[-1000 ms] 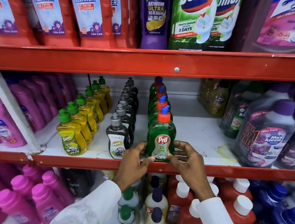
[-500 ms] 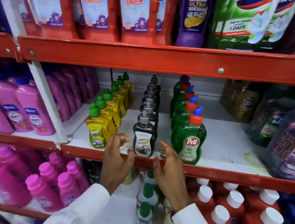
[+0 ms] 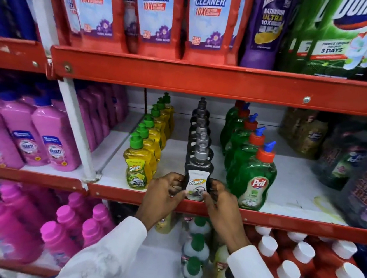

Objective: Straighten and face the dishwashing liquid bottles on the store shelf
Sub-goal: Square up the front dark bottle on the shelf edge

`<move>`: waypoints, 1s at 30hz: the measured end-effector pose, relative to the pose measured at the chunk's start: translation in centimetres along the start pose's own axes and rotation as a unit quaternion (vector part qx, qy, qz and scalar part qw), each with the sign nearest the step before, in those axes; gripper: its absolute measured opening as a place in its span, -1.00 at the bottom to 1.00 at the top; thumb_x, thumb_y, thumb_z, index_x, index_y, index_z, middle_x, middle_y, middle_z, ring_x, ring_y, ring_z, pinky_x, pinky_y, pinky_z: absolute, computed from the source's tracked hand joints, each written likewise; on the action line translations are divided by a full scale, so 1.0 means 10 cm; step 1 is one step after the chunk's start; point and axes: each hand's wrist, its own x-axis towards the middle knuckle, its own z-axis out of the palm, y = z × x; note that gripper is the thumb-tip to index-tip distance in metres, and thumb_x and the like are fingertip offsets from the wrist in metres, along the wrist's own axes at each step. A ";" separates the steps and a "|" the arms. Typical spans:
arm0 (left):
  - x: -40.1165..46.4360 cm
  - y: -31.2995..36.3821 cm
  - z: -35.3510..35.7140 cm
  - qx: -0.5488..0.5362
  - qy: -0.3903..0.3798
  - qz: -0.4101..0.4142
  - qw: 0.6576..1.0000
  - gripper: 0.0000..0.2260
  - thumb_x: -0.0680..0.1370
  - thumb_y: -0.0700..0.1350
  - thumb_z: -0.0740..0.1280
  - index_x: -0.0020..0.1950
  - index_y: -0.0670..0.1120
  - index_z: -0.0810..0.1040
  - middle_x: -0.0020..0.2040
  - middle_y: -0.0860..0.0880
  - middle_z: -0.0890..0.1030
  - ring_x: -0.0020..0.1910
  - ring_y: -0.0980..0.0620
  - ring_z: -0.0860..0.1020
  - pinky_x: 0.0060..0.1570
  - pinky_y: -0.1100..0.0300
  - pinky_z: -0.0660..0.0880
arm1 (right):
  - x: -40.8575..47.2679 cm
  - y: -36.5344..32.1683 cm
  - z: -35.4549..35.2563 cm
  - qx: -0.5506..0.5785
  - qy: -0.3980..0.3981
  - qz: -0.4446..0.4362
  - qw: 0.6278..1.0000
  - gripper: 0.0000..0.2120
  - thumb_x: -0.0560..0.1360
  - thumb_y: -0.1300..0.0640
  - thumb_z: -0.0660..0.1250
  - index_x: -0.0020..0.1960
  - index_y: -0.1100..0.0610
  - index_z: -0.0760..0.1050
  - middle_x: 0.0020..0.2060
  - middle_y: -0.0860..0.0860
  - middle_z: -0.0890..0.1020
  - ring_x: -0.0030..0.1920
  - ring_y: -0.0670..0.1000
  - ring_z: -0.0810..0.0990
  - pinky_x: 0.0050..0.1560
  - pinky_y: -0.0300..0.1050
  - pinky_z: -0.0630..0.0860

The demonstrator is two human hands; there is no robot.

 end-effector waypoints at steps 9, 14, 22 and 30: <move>-0.13 0.07 -0.10 -0.044 0.042 0.012 0.998 -0.73 0.49 -0.19 0.44 0.19 -0.06 0.60 0.07 0.02 0.71 -0.01 0.21 0.65 0.06 0.21 0.60 | -0.22 -0.14 0.12 0.091 0.164 0.014 0.982 -0.72 0.51 0.21 0.41 0.20 0.09 0.53 0.09 -0.01 0.69 0.06 -0.09 0.65 0.20 -0.16 0.56; -0.44 0.02 -0.56 -0.034 0.251 0.083 0.964 -0.89 0.43 -0.22 0.29 -0.15 -0.08 0.60 -0.15 0.01 0.66 -0.09 0.07 0.62 -0.02 0.16 0.54 | -0.43 -0.50 0.47 0.113 0.196 -0.071 0.971 -0.80 0.48 0.29 0.43 0.07 0.10 0.59 -0.02 -0.05 0.68 0.02 -0.21 0.61 0.09 -0.45 0.45; -0.25 -0.62 -1.05 0.031 0.156 -0.043 0.986 -0.58 0.37 -0.02 0.46 0.20 -0.06 0.54 0.08 -0.02 0.67 0.02 0.08 0.64 0.06 0.05 0.60 | 0.10 -0.91 1.00 0.079 0.019 -0.097 0.992 -0.54 0.49 0.26 0.34 0.38 0.15 0.40 0.24 0.05 0.60 0.20 0.01 0.59 0.28 -0.15 0.48; -0.12 -0.72 -1.15 0.046 0.060 0.003 0.997 -0.69 0.41 -0.12 0.46 0.15 -0.01 0.60 -0.01 0.05 0.73 -0.13 0.25 0.66 -0.02 0.20 0.61 | 0.28 -0.80 1.10 0.038 -0.039 -0.065 0.996 -0.66 0.50 0.19 0.39 0.28 0.08 0.54 0.12 -0.01 0.71 0.08 -0.06 0.68 0.15 -0.32 0.51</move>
